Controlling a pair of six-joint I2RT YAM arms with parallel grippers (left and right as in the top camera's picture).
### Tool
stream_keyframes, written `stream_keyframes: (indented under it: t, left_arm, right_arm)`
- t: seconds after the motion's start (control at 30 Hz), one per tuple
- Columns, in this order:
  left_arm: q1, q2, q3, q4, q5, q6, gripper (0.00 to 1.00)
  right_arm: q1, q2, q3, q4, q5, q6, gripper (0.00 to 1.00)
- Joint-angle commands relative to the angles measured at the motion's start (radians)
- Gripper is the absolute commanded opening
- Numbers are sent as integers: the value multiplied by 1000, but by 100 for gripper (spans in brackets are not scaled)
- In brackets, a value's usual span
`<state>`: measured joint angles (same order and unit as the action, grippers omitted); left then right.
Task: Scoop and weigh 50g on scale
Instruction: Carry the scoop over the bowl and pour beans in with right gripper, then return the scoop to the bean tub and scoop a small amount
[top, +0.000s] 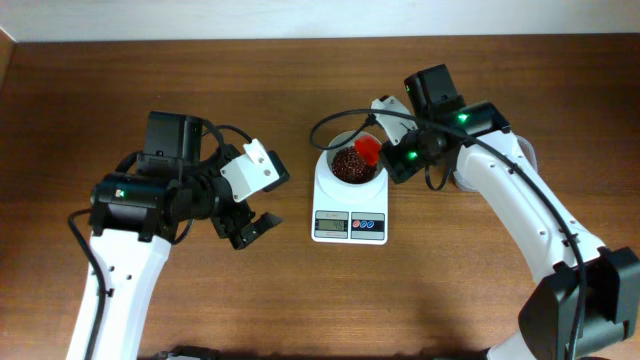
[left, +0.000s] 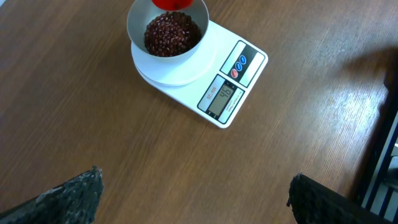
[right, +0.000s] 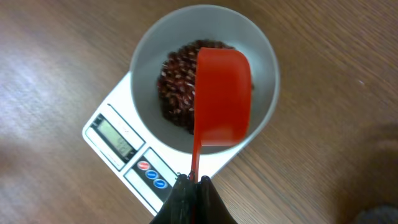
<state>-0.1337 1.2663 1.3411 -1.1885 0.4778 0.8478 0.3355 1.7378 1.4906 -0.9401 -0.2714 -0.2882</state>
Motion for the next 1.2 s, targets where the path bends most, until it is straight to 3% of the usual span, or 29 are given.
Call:
stream_keyframes:
  t: [0.0, 0.07, 0.17, 0.23, 0.47, 0.6, 0.83, 1.17]
  left_arm:
    - [-1, -3, 3, -1, 3, -6, 99]
    - [-1, -3, 3, -1, 3, -6, 99]
    - [-1, -3, 3, -1, 3, -6, 99]
    - [-1, -3, 3, -1, 3, -6, 99]
    - [-1, -3, 3, -1, 3, -6, 99]
    - [-1, -3, 3, -1, 3, -6, 99]
    - [-1, -3, 3, -1, 3, -6, 99]
    - [-1, -3, 3, -1, 3, -6, 99]
  right_arm:
    - [6, -17, 13, 0, -67, -39, 4]
    - [6, -17, 13, 8, 19, -10, 4]
    - [5, -17, 13, 11, -88, -37, 4]
    - [6, -17, 13, 12, 19, -33, 4]
    - [-4, -41, 38, -12, 7, -34, 4]
    - [-147, -108, 92, -139, 83, -34, 4]
    - [-523, -97, 60, -164, 107, -34, 4]
    - [-573, -9, -28, -180, 209, -37, 4]
